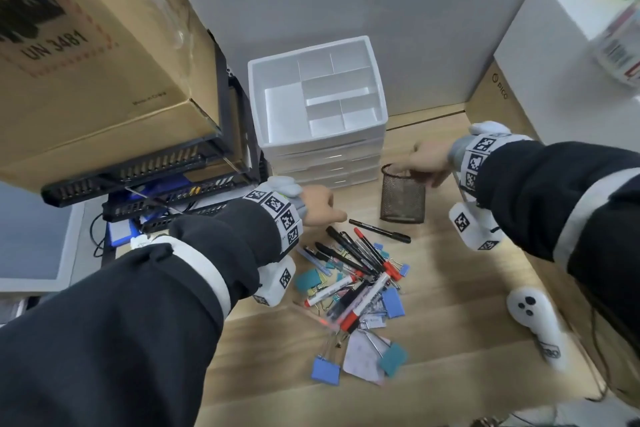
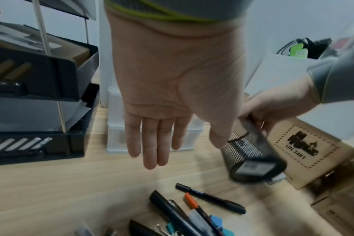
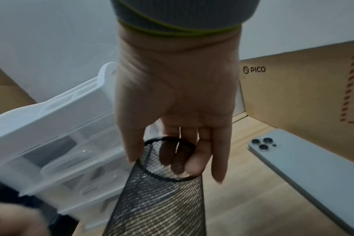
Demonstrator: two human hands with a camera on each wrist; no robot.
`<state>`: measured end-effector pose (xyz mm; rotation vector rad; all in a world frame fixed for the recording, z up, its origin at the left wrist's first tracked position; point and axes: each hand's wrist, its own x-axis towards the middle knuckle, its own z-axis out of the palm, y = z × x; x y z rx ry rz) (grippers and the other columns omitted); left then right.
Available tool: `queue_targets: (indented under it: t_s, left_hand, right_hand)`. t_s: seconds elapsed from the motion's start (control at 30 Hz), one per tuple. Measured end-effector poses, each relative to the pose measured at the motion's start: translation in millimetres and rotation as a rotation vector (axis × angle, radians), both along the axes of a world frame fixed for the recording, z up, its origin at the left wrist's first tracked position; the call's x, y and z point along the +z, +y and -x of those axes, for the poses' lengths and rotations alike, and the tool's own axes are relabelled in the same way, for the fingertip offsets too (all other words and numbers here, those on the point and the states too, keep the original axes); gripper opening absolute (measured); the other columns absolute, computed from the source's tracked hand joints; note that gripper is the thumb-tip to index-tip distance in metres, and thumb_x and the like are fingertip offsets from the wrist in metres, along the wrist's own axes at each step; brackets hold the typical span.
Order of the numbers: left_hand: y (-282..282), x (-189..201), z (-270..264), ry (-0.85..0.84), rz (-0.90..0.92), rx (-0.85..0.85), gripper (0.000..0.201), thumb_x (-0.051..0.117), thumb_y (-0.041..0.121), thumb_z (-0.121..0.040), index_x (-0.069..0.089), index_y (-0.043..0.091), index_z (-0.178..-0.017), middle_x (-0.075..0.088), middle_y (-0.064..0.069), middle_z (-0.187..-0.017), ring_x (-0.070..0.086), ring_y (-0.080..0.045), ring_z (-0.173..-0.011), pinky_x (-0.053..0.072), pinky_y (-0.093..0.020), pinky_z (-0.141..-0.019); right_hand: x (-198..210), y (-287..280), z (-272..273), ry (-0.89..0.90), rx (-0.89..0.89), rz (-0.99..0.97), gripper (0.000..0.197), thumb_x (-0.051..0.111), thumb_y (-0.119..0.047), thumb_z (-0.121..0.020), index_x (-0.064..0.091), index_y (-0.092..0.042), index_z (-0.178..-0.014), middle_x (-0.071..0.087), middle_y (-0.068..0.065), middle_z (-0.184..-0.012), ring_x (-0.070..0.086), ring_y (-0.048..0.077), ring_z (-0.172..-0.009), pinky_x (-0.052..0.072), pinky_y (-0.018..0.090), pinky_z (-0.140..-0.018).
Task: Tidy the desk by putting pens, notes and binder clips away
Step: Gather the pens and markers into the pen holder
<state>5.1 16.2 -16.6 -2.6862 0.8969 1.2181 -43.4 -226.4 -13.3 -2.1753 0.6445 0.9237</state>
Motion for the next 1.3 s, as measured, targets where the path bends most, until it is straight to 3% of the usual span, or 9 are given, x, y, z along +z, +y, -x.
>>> queue_targets:
  t_s: [0.1,0.17,0.27,0.47,0.6,0.73,0.83,1.0,1.3]
  left_hand:
    - [0,4,11,0.006,0.075,0.061,0.065,0.06,0.061,-0.087,0.059,0.008,-0.126,0.064,-0.009,-0.122,0.061,-0.027,-0.106,0.049,-0.036,-0.086]
    - [2,10,19,0.051,0.15,0.093,0.067,0.064,0.061,-0.086,0.053,0.012,-0.13,0.063,-0.004,-0.121,0.059,-0.022,-0.103,0.046,-0.025,-0.084]
    - [10,16,29,0.147,0.305,0.179,0.019,0.072,0.039,-0.089,0.055,0.031,-0.093,0.058,0.017,-0.08,0.056,-0.011,-0.078,0.037,0.001,-0.056]
    - [37,18,27,0.173,0.427,0.27,0.026,0.08,0.03,-0.084,0.057,0.032,-0.071,0.059,0.022,-0.058,0.055,0.011,-0.055,0.037,-0.002,-0.052]
    - [70,3,26,0.061,0.371,0.335,0.04,0.085,0.041,-0.074,0.05,0.027,-0.087,0.054,0.017,-0.078,0.055,-0.005,-0.074,0.039,-0.01,-0.057]
    - [98,-19,23,0.017,0.256,0.39,0.084,0.087,0.062,-0.056,0.05,0.02,-0.118,0.064,0.005,-0.106,0.06,-0.014,-0.093,0.051,-0.03,-0.08]
    - [111,-24,26,0.034,0.175,0.402,0.088,0.085,0.067,-0.054,0.049,0.017,-0.118,0.063,0.001,-0.107,0.061,-0.019,-0.097,0.054,-0.036,-0.084]
    - [123,-32,30,0.075,0.117,0.382,0.087,0.083,0.069,-0.056,0.047,0.018,-0.115,0.062,0.001,-0.105,0.062,-0.018,-0.094,0.056,-0.04,-0.085]
    - [115,-48,35,0.096,0.12,0.333,0.08,0.085,0.062,-0.061,0.046,0.017,-0.114,0.064,0.0,-0.103,0.063,-0.018,-0.091,0.056,-0.037,-0.081]
  right_hand:
    - [-3,27,8,0.109,0.003,-0.172,0.04,0.064,-0.05,-0.093,0.066,-0.01,-0.086,0.065,0.004,-0.078,0.058,0.02,-0.066,0.056,0.035,-0.079]
    - [-5,47,11,0.11,0.018,-0.242,0.037,0.064,-0.048,-0.093,0.07,-0.012,-0.094,0.072,0.001,-0.086,0.066,0.017,-0.066,0.057,0.03,-0.076]
    - [-10,75,14,0.063,-0.022,-0.37,0.044,0.07,-0.045,-0.091,0.069,-0.006,-0.112,0.078,0.007,-0.098,0.076,0.021,-0.077,0.059,0.027,-0.072]
    - [-24,102,22,-0.019,-0.155,-0.624,0.057,0.073,-0.048,-0.084,0.065,-0.005,-0.12,0.065,0.012,-0.125,0.076,0.029,-0.094,0.058,0.036,-0.088]
    - [-47,98,31,-0.241,-0.178,-0.113,0.054,0.074,-0.043,-0.084,0.054,-0.012,-0.124,0.063,0.01,-0.123,0.063,0.023,-0.101,0.052,0.036,-0.09]
    - [-72,103,49,-0.109,0.09,0.317,0.074,0.081,-0.049,-0.073,0.05,-0.009,-0.127,0.059,0.009,-0.121,0.058,0.027,-0.102,0.052,0.038,-0.086]
    - [-91,117,60,-0.045,0.165,0.366,0.066,0.084,-0.044,-0.07,0.05,-0.011,-0.116,0.056,0.006,-0.11,0.055,0.024,-0.092,0.046,0.031,-0.068]
    - [-112,126,64,-0.078,0.213,0.414,0.048,0.078,-0.042,-0.074,0.056,-0.015,-0.107,0.061,0.006,-0.101,0.06,0.025,-0.087,0.056,0.04,-0.083]
    - [-127,123,68,-0.051,0.264,0.368,0.021,0.062,-0.033,-0.084,0.053,-0.02,-0.098,0.064,0.0,-0.082,0.063,0.019,-0.072,0.058,0.039,-0.073]
